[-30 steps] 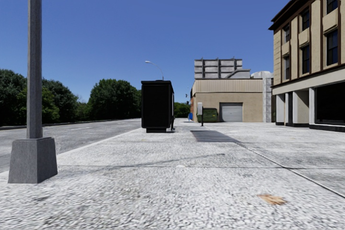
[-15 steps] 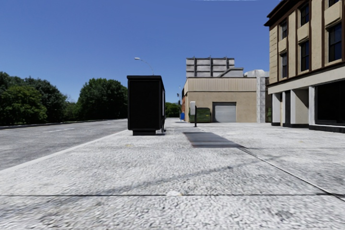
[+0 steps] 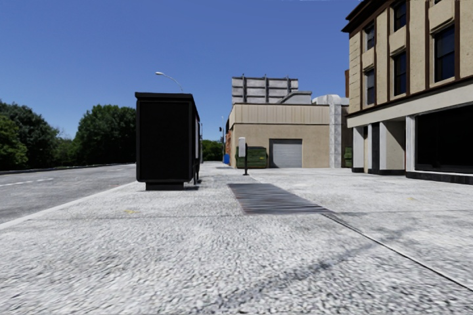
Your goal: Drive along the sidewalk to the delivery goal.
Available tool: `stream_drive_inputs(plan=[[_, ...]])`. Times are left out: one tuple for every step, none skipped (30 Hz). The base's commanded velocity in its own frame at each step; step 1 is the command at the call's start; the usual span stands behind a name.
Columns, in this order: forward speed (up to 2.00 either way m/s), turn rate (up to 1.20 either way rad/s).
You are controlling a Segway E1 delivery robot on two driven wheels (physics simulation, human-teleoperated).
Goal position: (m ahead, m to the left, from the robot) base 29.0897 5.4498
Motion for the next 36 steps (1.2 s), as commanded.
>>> stream_drive_inputs(plan=[[2.00, -0.37], [2.00, -0.33], [2.00, -0.33], [2.00, -0.07], [2.00, 0.00], [2.00, 0.00], [2.00, 0.00], [2.00, 0.00], [2.00, 0.00], [2.00, 0.00], [2.00, 0.00], [2.00, 0.00], [2.00, 0.00], [2.00, 0.00], [2.00, 0.00], [2.00, 0.00], [2.00, 0.00], [2.00, 0.00], [2.00, 0.00], [2.00, 0.00], [2.00, 0.00], [2.00, 0.00], [2.00, 0.00], [2.00, 0.00], [2.00, 0.00], [2.00, 0.00], [2.00, 0.00], [2.00, 0.00], [2.00, 0.00], [2.00, 0.00], [2.00, 0.00], [2.00, 0.00], [2.00, 0.00], [2.00, 0.00], [2.00, 0.00], [2.00, 0.00]])
